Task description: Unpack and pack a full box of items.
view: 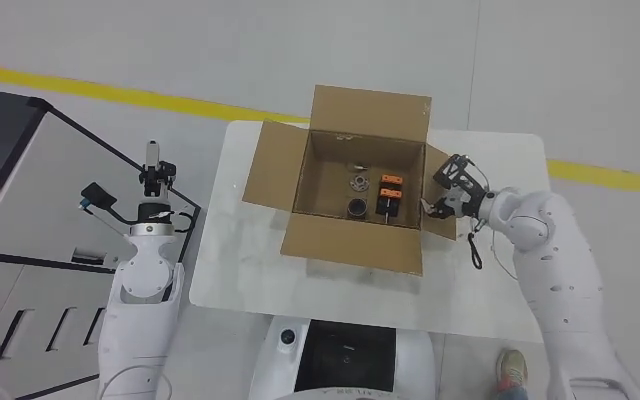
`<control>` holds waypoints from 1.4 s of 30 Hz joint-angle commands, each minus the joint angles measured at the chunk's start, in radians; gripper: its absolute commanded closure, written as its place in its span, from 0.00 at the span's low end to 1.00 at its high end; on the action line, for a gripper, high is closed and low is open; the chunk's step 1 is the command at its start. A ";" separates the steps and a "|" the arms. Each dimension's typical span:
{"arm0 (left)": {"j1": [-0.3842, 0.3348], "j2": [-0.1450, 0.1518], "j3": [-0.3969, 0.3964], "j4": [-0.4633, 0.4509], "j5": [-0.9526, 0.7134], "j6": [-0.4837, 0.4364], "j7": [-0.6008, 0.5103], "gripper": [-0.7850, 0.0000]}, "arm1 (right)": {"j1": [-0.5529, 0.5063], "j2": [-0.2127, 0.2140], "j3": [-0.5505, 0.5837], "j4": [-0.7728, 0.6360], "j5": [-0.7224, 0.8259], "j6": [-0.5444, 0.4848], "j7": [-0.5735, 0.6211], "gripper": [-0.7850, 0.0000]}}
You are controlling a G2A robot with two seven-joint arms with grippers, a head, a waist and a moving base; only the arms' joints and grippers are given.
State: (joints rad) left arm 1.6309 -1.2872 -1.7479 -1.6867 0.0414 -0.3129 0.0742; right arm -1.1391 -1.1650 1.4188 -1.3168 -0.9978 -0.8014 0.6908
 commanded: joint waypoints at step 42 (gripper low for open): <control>0.000 0.000 0.000 0.000 0.000 0.000 0.000 0.00 | 0.216 -0.006 -0.235 0.184 0.371 0.430 0.329 0.97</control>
State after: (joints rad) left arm 1.6309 -1.2872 -1.7479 -1.6867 0.0414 -0.3129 0.0742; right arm -0.9256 -1.1712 1.1869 -1.1329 -0.6243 -0.3674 1.0238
